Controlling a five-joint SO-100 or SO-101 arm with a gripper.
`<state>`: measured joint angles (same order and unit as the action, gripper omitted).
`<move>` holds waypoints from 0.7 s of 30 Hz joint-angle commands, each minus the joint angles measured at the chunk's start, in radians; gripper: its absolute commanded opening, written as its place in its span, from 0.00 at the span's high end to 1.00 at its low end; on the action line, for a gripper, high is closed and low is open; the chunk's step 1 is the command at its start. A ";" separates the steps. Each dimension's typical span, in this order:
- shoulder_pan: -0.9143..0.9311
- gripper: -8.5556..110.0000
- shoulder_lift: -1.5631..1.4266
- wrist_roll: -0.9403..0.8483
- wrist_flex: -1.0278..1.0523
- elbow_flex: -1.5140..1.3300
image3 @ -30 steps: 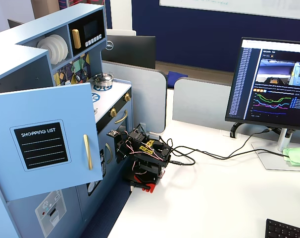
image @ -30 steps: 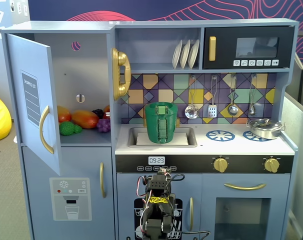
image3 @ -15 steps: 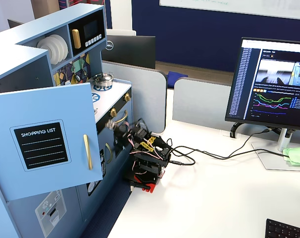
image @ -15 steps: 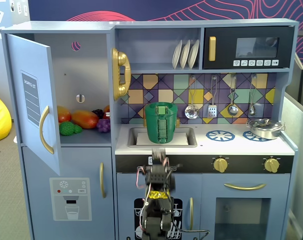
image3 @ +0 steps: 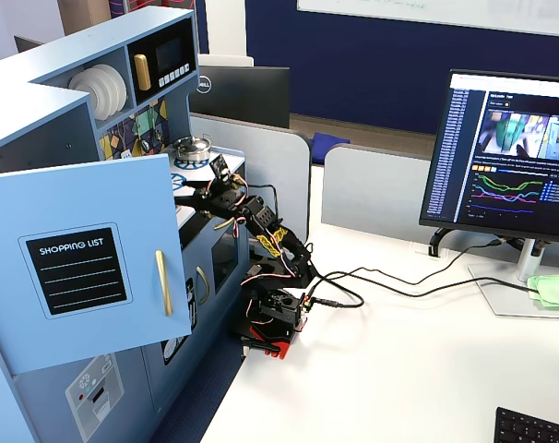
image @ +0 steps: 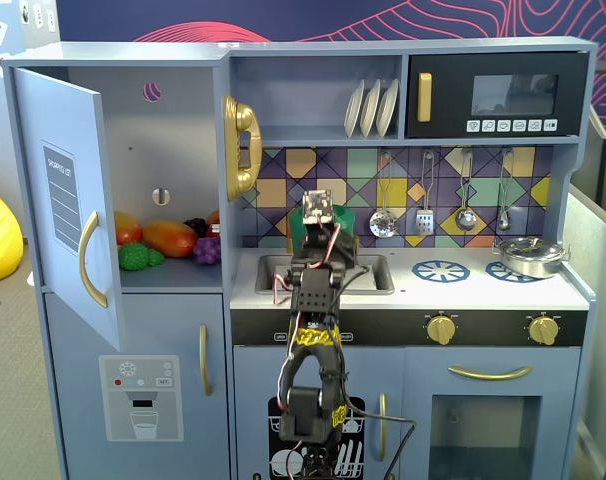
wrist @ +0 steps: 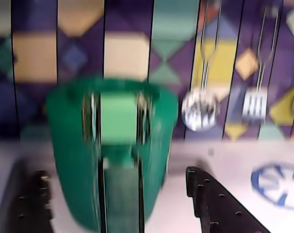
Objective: Take off the lid from the green recipient and place it on the counter
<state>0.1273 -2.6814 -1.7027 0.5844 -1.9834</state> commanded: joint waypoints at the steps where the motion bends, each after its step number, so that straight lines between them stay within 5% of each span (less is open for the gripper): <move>1: -0.009 0.62 0.055 0.021 -0.067 0.091; 21: -0.040 0.61 0.310 -0.025 -0.161 0.209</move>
<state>0.1181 -2.4160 -1.7043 0.4602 -1.8623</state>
